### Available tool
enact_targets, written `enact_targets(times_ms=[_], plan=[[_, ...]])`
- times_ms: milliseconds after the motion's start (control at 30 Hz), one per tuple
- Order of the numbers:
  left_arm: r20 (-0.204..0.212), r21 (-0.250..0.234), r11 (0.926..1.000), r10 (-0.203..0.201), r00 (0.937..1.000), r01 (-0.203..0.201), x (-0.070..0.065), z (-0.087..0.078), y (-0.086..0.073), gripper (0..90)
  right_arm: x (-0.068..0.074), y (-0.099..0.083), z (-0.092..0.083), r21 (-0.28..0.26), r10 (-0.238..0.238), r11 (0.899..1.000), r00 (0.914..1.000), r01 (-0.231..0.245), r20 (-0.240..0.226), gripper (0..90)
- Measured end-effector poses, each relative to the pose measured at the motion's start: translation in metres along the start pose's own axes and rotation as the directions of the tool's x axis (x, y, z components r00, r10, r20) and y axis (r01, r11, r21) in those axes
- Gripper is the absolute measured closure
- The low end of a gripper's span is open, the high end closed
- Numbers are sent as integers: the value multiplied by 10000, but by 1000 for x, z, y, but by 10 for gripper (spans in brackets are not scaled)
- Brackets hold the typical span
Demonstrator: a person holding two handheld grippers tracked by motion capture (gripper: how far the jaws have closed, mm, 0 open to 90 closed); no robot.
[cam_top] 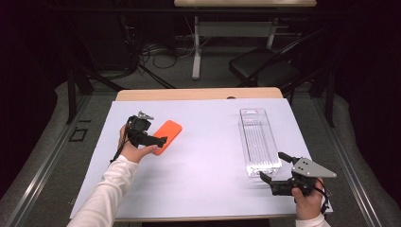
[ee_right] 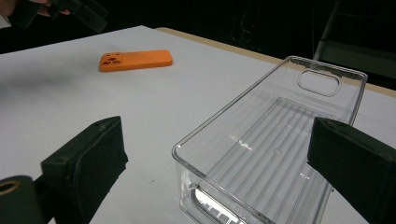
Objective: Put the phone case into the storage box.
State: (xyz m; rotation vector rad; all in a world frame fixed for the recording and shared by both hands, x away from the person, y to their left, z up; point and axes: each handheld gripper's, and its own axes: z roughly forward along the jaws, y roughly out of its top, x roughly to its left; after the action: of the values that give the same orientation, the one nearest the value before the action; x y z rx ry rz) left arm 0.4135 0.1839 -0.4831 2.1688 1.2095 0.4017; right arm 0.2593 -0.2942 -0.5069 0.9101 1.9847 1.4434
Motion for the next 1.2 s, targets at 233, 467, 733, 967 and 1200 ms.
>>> enact_targets(times_ms=[233,467,733,967,1200], plan=[[-93,323,9990,-294,9995,296,3,8,3,7,0,0,0,35,9,10000,10000,-9,16,38],[-61,496,9972,-564,9984,566,11,15,6,7,1,0,1,71,17,10000,10000,-18,44,38],[-23,614,9971,-450,9990,451,17,20,10,9,1,-1,2,87,25,10000,10000,-25,82,38],[15,825,9966,-50,10000,48,20,26,14,12,1,-1,3,150,4,9999,10000,-5,84,38],[54,842,9964,44,10000,-48,20,34,18,25,1,-1,3,147,-6,9999,10000,5,92,38]])
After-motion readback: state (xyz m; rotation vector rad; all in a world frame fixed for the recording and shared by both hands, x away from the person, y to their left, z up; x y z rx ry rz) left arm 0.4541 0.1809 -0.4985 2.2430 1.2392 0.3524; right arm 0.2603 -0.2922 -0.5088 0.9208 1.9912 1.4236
